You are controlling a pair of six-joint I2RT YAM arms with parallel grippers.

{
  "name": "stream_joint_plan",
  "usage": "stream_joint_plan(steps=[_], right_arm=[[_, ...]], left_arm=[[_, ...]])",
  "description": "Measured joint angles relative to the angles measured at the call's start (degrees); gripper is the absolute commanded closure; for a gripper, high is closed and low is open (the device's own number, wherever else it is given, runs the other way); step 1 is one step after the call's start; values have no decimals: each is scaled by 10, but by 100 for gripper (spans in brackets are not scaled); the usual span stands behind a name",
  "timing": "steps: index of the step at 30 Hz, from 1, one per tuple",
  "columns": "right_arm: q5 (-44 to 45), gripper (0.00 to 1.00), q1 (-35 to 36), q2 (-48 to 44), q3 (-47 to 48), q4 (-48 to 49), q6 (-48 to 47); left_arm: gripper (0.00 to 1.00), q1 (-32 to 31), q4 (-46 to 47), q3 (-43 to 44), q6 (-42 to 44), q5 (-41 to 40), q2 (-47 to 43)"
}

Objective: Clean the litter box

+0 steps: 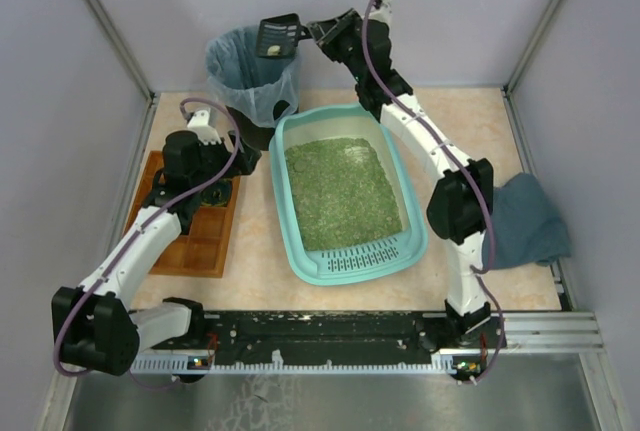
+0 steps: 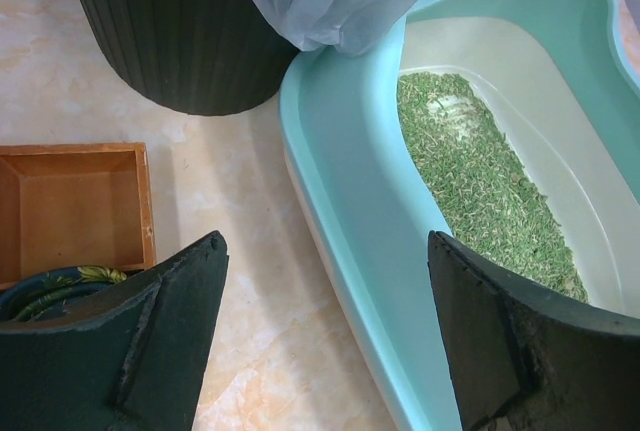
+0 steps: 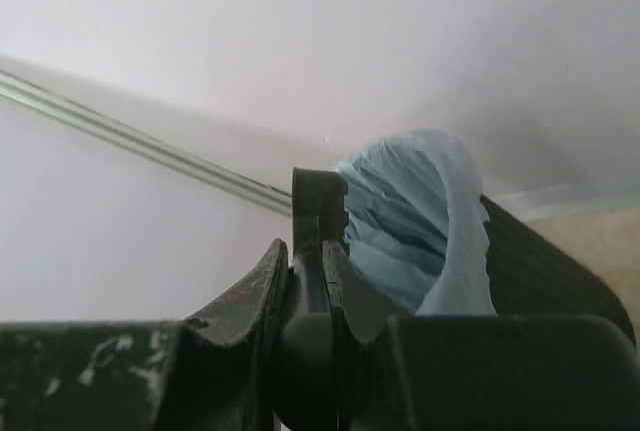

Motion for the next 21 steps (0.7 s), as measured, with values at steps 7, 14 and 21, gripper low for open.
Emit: stream_joint_plan(steps=[7,14,21], right_arm=[[-13,100,9,57,84,0,-111],[-44,100,15,74,98,10,-241],[-55,100,35,87,109,22,-392]], left_arm=[[13,0,1,-2,0,6,0],[13,0,2,-6,0,6,-6],[12,0,2,-7,0,5,-7]])
